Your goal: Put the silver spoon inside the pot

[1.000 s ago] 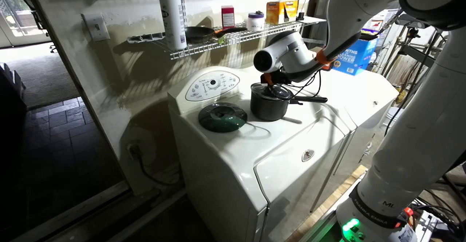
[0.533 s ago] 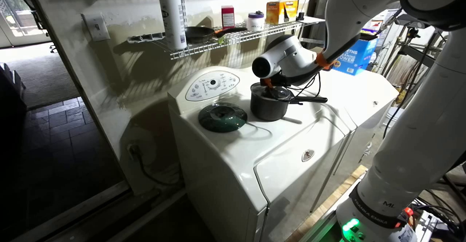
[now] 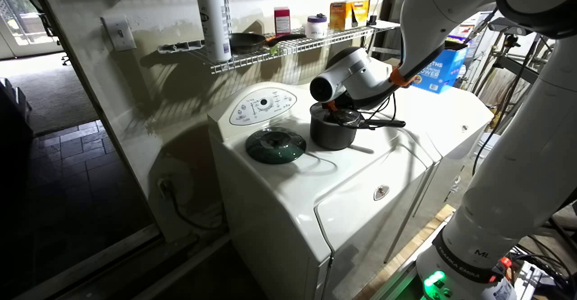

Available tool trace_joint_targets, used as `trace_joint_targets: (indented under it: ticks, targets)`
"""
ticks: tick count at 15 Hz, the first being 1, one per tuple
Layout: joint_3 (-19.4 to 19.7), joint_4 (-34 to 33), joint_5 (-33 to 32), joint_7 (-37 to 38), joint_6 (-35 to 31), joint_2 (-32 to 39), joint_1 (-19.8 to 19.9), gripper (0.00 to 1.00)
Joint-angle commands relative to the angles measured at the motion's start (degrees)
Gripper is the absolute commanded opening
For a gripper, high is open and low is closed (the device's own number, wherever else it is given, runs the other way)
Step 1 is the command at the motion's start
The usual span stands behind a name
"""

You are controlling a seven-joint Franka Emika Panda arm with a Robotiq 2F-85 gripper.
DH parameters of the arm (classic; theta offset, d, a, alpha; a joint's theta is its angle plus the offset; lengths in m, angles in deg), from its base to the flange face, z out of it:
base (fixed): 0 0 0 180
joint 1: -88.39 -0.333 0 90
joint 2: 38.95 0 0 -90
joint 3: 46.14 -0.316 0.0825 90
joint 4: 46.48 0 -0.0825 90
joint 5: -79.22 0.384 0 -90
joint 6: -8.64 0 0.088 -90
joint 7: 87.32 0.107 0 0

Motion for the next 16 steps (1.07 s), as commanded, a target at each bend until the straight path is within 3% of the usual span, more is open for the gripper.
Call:
trace_joint_targets:
  ticks: [1, 16]
  targets:
    - [-0.11, -0.29, -0.70, 1.67, 1.31, 0.71, -0.18, 0.04]
    - [1.47, -3.38, 6.75, -5.16, -7.65, 0.52, 1.34, 0.04]
